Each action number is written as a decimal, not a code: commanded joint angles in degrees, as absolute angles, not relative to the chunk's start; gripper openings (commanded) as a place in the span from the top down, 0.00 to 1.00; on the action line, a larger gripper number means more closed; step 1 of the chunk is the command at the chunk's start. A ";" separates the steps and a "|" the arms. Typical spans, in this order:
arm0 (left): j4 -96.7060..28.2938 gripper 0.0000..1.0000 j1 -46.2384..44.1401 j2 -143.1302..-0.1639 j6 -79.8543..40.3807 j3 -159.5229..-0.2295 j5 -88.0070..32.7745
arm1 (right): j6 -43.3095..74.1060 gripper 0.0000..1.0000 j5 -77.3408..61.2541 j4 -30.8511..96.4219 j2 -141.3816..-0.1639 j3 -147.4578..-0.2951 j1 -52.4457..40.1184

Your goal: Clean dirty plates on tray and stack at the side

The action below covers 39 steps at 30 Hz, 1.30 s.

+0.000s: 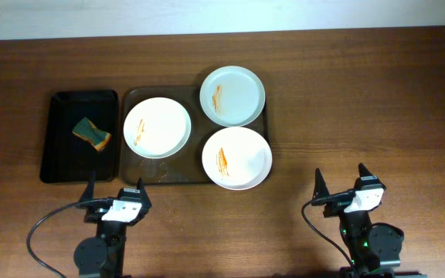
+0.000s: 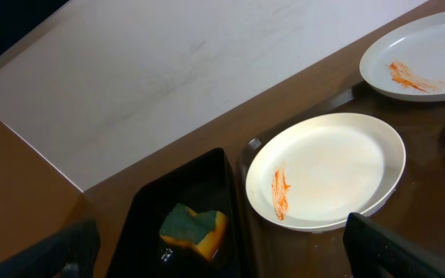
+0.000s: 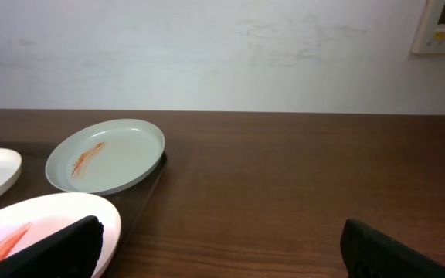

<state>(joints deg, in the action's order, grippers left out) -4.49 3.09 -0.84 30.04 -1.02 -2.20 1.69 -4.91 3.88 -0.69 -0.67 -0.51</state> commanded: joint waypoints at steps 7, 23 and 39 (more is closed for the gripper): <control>-4.38 0.01 3.44 -0.36 30.89 -0.51 -3.05 | 1.93 0.02 -4.40 4.12 -0.36 -0.32 -0.36; -4.38 0.01 3.44 -0.36 30.89 -0.51 -3.05 | 1.93 0.02 -4.40 4.12 -0.36 -0.32 -0.36; -3.49 0.01 3.44 -0.45 30.96 -0.54 -5.06 | 2.04 0.02 -4.54 3.62 -0.36 -0.32 -0.36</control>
<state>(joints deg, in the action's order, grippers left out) -3.75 3.09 -0.84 30.06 -0.97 -4.05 1.65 -4.71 3.84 -0.69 -0.67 -0.51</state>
